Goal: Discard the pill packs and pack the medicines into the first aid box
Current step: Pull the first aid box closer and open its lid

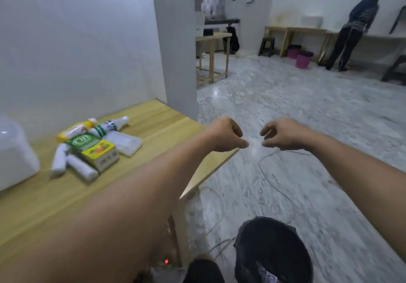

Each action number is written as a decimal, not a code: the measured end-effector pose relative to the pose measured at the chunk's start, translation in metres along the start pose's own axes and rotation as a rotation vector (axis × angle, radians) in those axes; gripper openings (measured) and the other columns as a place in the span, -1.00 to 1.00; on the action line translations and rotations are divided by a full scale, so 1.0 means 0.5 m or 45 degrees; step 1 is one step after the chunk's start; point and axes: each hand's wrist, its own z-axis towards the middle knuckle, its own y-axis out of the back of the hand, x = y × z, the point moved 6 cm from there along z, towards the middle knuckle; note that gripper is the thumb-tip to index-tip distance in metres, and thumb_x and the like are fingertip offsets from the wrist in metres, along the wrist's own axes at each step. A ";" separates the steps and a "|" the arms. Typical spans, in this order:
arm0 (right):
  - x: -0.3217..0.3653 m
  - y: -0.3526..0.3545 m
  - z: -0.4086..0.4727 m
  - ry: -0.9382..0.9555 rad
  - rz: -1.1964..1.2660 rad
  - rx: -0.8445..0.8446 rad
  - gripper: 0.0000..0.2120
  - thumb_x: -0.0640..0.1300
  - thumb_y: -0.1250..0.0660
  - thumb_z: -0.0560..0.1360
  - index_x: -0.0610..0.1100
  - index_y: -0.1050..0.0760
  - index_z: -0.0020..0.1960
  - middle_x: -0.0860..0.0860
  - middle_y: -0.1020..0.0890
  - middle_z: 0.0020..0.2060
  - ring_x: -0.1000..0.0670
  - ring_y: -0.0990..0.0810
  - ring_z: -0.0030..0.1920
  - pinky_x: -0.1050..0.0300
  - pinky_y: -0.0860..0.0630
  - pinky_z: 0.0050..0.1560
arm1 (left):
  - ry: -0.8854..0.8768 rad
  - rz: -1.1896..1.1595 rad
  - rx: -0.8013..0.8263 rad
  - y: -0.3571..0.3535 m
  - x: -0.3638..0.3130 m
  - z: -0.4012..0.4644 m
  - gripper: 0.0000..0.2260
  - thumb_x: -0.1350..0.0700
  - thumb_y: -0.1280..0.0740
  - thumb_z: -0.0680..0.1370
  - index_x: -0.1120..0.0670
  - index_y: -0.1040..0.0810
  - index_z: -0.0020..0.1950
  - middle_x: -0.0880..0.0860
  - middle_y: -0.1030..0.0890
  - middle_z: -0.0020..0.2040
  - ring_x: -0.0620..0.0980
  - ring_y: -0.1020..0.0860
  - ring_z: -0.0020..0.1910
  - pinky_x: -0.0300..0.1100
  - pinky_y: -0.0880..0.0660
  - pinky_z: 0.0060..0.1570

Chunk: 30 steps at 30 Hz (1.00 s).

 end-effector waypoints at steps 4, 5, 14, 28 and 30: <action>0.163 -0.001 -0.003 0.157 -0.041 0.064 -0.66 -0.17 -0.49 0.43 -0.15 -0.55 0.18 -0.07 -0.67 0.00 -0.03 -0.64 -0.13 0.17 -0.55 -0.30 | 0.087 0.038 -0.090 0.132 0.067 -0.084 -0.78 0.06 -0.50 0.41 0.12 -0.62 -0.02 0.12 -0.62 -0.21 0.04 -0.55 -0.35 -0.07 -0.59 -0.25; 0.205 -0.012 -0.003 0.202 -0.054 0.089 -0.65 -0.17 -0.49 0.43 -0.15 -0.55 0.19 -0.06 -0.67 0.01 -0.03 -0.64 -0.11 0.14 -0.58 -0.26 | 0.129 0.059 -0.097 0.161 0.090 -0.107 -0.76 0.06 -0.50 0.41 0.13 -0.62 0.01 0.12 -0.59 -0.24 0.01 -0.50 -0.40 -0.14 -0.53 -0.34; 0.553 -0.163 -0.031 0.576 -0.122 0.266 -0.68 -0.16 -0.49 0.42 -0.15 -0.57 0.16 -0.11 -0.70 -0.02 -0.04 -0.66 -0.18 0.06 -0.65 -0.17 | 0.487 0.092 -0.209 0.373 0.315 -0.335 -0.68 0.03 -0.51 0.40 0.21 -0.63 0.04 0.13 -0.60 -0.20 0.05 -0.49 -0.28 -0.15 -0.47 -0.24; 0.846 -0.358 -0.059 0.876 -0.150 0.307 -0.76 -0.20 -0.47 0.38 -0.13 -0.63 0.05 -0.05 -0.68 -0.11 -0.12 -0.67 -0.08 0.06 -0.61 -0.03 | 0.664 0.262 -0.851 0.550 0.504 -0.614 -0.73 0.11 -0.50 0.35 0.19 -0.66 0.01 -0.01 -0.64 0.01 -0.02 -0.58 0.11 -0.16 -0.51 0.03; 0.884 -0.381 -0.077 0.941 -0.143 0.285 -0.78 -0.19 -0.46 0.39 -0.15 -0.63 0.04 -0.01 -0.64 -0.16 -0.05 -0.63 -0.09 0.16 -0.54 -0.05 | 0.725 0.267 -0.981 0.568 0.531 -0.652 -0.64 0.09 -0.51 0.33 0.14 -0.63 0.10 -0.01 -0.62 0.08 0.04 -0.58 0.11 -0.12 -0.51 0.09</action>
